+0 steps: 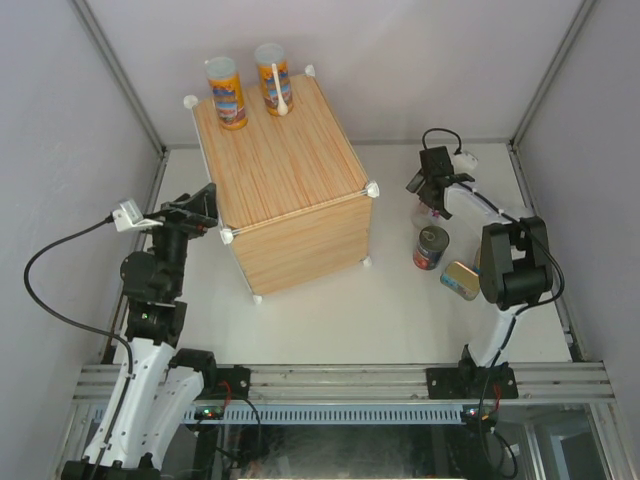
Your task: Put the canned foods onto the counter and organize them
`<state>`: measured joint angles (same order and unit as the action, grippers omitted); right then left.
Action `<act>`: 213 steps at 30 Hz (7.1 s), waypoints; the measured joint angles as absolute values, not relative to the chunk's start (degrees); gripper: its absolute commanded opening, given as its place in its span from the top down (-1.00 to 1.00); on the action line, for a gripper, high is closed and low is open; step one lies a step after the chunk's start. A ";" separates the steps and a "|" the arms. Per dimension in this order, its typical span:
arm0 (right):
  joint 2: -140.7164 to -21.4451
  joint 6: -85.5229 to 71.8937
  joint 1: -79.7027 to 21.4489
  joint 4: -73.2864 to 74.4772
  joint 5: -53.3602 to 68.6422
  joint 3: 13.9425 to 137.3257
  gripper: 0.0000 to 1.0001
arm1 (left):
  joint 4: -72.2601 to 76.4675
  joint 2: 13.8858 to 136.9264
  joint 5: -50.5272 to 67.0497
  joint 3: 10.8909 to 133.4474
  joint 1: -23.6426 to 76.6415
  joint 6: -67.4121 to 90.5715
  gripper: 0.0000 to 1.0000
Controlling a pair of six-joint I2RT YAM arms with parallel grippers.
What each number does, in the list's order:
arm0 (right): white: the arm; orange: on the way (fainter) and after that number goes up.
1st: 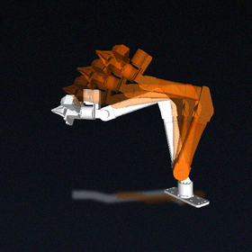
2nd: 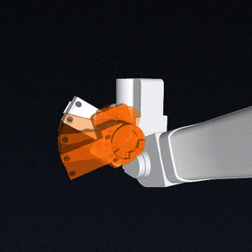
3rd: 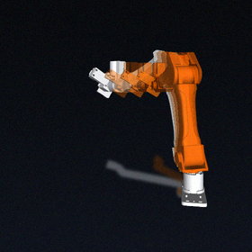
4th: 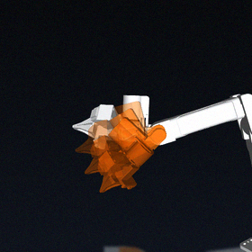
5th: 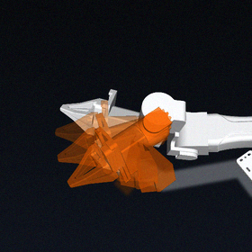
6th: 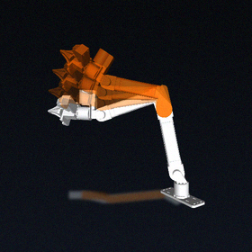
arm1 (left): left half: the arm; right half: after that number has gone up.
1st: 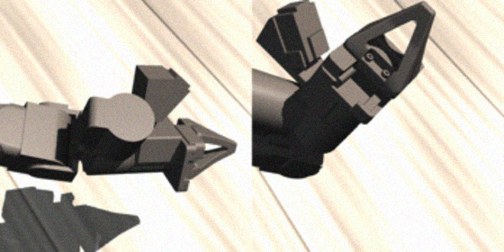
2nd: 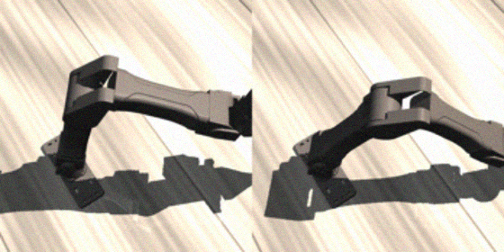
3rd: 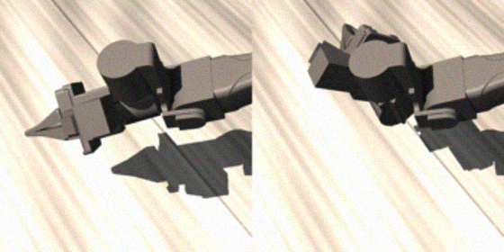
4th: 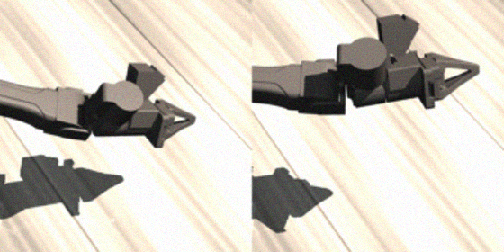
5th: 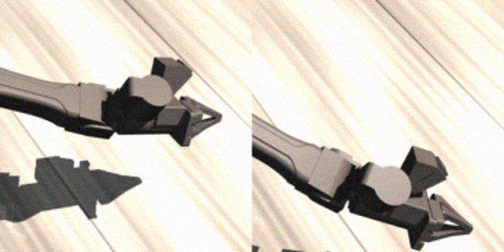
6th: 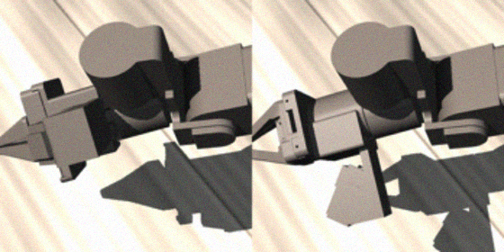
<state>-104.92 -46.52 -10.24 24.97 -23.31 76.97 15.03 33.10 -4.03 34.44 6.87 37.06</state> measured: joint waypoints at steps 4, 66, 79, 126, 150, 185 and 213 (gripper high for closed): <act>-107.22 -45.80 -10.26 25.52 -23.11 77.76 -0.75 | 15.14 32.86 -3.84 34.44 6.87 37.08 -0.84; -99.77 -40.62 -10.13 26.89 -14.63 76.51 1.00 | 15.31 29.52 -2.79 34.44 6.83 37.52 -0.85; -79.96 -42.35 -12.75 28.10 -13.45 69.60 1.00 | 15.33 29.52 -4.29 32.56 6.83 37.54 -0.85; -61.39 -97.93 -69.45 29.19 -24.88 46.09 1.00 | 15.84 25.39 -6.02 30.68 4.99 39.92 -0.85; -66.54 -118.52 -63.88 15.70 -12.14 35.55 1.00 | 15.99 26.06 -6.22 30.68 3.55 40.01 -0.84; -77.34 -119.24 -56.97 -2.61 -8.05 32.23 -0.40 | 16.84 27.51 -5.56 30.68 1.65 40.71 -0.84; -74.24 -119.52 -54.83 -7.68 -9.56 35.22 -0.61 | 18.24 29.23 -4.25 30.68 0.73 42.04 -0.82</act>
